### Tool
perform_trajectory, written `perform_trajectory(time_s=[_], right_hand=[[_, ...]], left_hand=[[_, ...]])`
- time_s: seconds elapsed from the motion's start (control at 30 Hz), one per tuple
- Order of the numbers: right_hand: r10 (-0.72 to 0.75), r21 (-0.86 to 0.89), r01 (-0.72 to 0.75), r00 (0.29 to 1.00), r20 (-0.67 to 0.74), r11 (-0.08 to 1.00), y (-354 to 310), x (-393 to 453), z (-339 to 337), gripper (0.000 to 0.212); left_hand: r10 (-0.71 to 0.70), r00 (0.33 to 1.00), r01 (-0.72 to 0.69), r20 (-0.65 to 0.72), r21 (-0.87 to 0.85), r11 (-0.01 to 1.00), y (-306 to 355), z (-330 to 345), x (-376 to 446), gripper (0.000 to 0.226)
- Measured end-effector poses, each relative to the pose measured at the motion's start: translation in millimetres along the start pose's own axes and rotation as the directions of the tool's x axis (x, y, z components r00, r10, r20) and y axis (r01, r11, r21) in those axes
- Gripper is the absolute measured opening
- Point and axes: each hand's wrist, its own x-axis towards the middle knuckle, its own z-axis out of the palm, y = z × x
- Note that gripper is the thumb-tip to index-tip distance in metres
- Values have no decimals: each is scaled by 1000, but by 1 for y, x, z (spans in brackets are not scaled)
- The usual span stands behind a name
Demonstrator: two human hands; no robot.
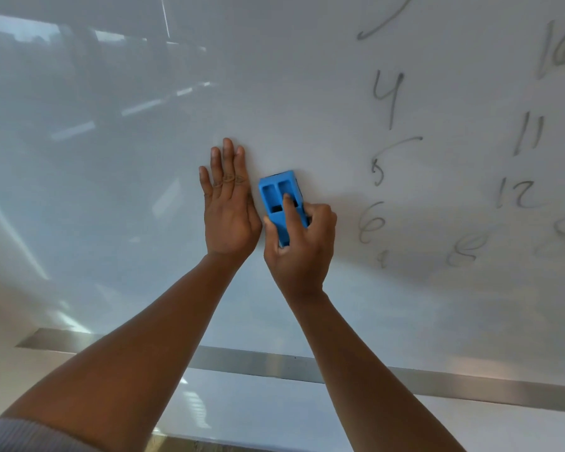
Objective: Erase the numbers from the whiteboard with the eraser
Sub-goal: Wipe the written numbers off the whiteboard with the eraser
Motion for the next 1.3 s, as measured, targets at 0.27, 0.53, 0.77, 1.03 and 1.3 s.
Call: perform_trajectory(time_s=[0.27,0.53,0.77,1.03,1.3], right_hand=[[-63,-82,72,993,103,994,33,-27,-16,45],[30,-26,-35,983,-181,999,35,30,-30,40],[-98,-33,100,994,54,994,9,7,-12,40],[-2,-128,26,983,186,991,51,-57,-17,54],[-28,6,28,999,31,1000,9,-9,-6,42]], left_hand=[[-5,1000,5,12,-6,1000,3,-4,-2,60],[-39,999,38,-20,-14,999,12,-1,-5,61],[-84,996,84,-3,-30,996,18,6,-4,61],[-50,999,50,3,-22,998,13,-4,-10,66],[19,1000,-20,25,17,1000,-4,-5,-8,58]])
